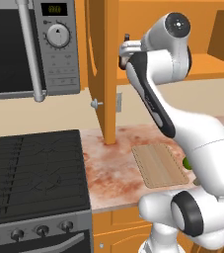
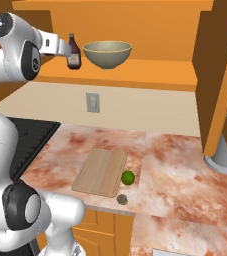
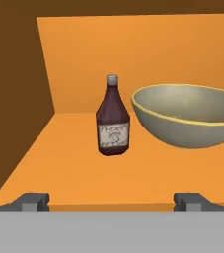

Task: Open the cabinet. Place the bowl and condiment on the counter. Then place the lime and garlic on the cutting board.

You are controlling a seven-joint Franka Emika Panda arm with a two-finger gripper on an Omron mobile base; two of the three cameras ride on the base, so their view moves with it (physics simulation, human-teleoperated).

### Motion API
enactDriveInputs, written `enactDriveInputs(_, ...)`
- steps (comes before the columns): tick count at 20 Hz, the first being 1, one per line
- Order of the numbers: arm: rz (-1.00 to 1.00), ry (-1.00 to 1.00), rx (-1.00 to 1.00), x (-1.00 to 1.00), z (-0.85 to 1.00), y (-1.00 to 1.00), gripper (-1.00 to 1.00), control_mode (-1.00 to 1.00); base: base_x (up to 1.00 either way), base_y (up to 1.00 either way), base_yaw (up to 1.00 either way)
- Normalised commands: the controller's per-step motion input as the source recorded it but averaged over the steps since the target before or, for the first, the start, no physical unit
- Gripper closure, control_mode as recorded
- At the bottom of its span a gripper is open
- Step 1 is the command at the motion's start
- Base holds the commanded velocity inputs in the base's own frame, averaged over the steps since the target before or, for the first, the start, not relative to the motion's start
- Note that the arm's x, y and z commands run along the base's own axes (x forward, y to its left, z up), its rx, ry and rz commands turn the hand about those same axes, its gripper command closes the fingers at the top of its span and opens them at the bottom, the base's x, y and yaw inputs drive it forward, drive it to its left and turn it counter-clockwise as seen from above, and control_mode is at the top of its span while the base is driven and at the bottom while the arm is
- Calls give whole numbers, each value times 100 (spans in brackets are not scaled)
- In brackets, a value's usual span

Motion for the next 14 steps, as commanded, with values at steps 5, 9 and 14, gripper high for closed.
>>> enactDriveInputs(5, 0, 0, 0, 11, 4, 0, -100, -100, 0, 0, 0)
enactDriveInputs(9, 0, 0, 0, 2, 14, 0, -100, -100, 0, 0, 0)
enactDriveInputs(14, 0, 0, 0, 1, 16, 0, -100, -100, 0, 0, 0)
